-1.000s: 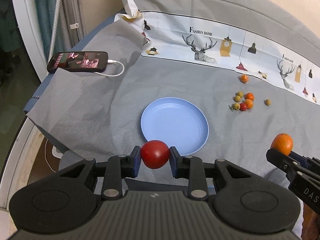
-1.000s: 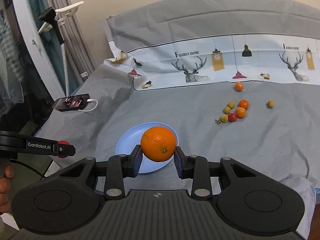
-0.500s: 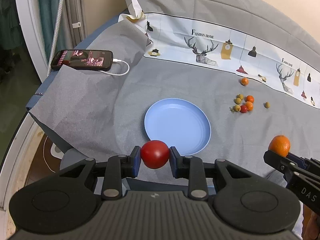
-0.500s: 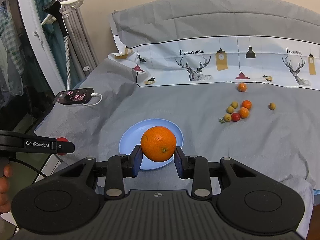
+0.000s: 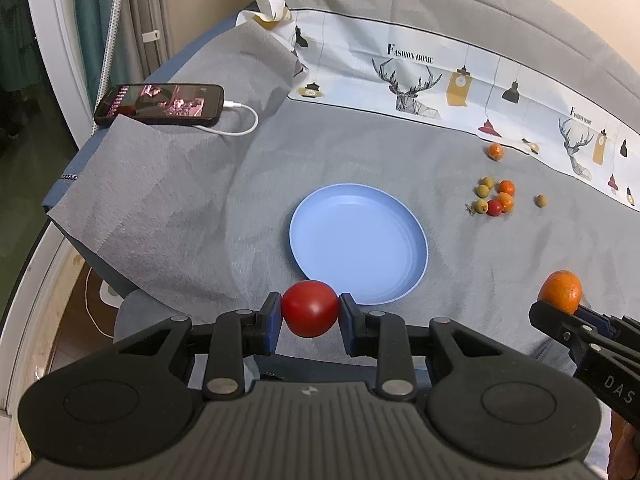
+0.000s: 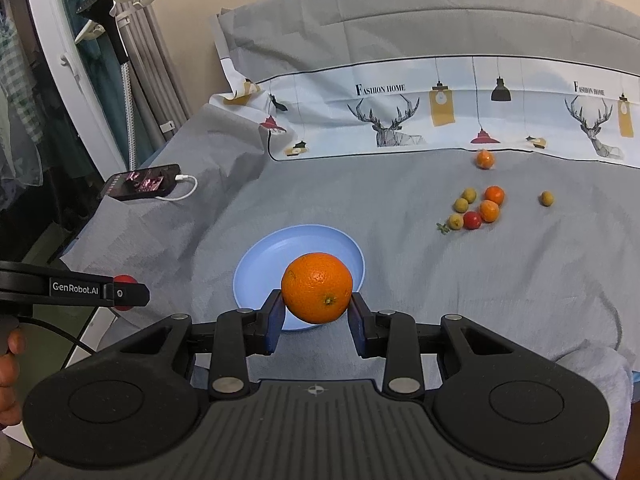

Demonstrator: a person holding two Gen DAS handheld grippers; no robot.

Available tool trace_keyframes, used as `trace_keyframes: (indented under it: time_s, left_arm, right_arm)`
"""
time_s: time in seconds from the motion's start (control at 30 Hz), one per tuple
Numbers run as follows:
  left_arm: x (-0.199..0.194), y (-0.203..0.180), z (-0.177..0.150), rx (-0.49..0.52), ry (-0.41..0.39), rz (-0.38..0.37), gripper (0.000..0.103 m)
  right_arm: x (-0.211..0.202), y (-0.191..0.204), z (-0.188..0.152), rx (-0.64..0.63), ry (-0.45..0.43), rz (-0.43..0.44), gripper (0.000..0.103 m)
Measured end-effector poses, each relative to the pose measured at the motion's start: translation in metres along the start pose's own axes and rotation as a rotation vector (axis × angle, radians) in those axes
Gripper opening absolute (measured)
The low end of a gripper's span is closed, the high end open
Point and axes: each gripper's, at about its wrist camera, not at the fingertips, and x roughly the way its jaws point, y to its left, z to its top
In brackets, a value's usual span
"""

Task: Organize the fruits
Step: 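Carry the red tomato and orange over the blue plate with both tools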

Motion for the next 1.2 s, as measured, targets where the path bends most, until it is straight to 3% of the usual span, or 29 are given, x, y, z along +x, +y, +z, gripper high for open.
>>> trace_keyframes:
  time_s: [0.47, 1.2]
  left_arm:
    - [0.049, 0.001, 0.018, -0.009, 0.082, 0.007, 0.034]
    - [0.175, -0.026, 0.056, 0.097, 0.211, 0.033, 0.033]
  right_arm:
    - [0.047, 0.001, 0.008, -0.039, 0.057, -0.041, 0.036]
    - [0.186, 0.004, 0.011, -0.104, 0.255, -0.04, 0.036]
